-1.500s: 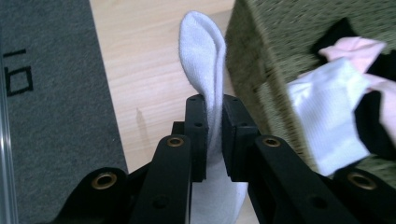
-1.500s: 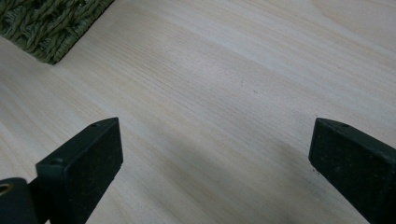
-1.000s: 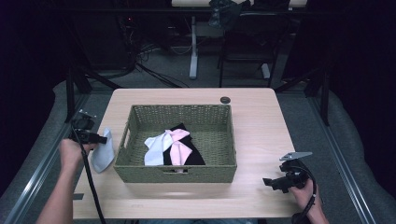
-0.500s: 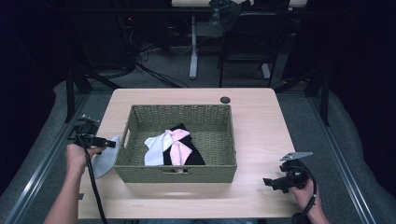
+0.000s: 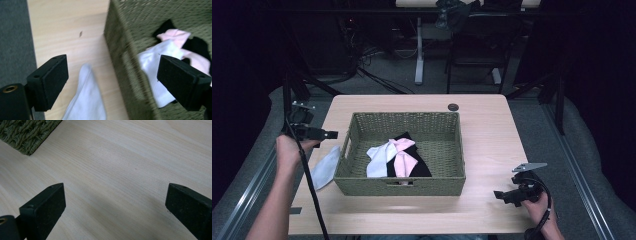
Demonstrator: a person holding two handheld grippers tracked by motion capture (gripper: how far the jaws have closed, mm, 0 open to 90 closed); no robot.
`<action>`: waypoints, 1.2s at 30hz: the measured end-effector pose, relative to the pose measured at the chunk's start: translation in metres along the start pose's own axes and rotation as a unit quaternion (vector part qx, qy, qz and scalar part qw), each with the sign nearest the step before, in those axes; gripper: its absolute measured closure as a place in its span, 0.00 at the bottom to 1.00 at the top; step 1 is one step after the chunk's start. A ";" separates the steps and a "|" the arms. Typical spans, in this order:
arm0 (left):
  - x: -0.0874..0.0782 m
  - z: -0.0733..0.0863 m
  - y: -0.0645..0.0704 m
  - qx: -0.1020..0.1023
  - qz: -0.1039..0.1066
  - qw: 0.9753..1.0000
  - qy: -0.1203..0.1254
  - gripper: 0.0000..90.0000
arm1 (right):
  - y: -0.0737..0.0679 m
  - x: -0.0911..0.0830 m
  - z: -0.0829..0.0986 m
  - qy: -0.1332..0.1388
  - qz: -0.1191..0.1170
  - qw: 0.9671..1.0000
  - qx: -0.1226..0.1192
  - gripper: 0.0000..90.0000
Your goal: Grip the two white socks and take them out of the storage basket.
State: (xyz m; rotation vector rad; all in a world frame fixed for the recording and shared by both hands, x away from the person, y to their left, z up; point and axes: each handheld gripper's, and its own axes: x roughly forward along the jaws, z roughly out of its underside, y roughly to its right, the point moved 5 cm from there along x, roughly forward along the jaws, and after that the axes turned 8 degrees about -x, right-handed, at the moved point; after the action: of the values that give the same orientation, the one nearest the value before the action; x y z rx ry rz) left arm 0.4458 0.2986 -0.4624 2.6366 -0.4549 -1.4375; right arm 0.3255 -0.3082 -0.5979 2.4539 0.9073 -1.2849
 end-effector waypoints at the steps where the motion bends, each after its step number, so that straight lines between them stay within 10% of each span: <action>1: -0.001 -0.004 0.008 0.008 0.004 1.000 0.002 0.10 | 0.000 0.000 0.000 0.001 0.000 1.000 0.001 0.03; 17: 0.040 -0.032 0.082 0.074 0.026 0.997 -0.020 0.07 | 0.001 0.000 0.001 0.003 -0.002 1.000 0.001 0.03; 36: 0.123 -0.013 0.108 0.093 0.043 0.990 -0.102 0.31 | 0.001 -0.001 0.001 0.004 -0.003 1.000 0.003 0.03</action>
State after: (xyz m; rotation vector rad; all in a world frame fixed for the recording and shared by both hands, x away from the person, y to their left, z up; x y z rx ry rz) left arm 0.4969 0.1569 -0.5290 2.5782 -0.7487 -1.7214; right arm 0.3248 -0.3099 -0.5977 2.4654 0.9148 -1.2820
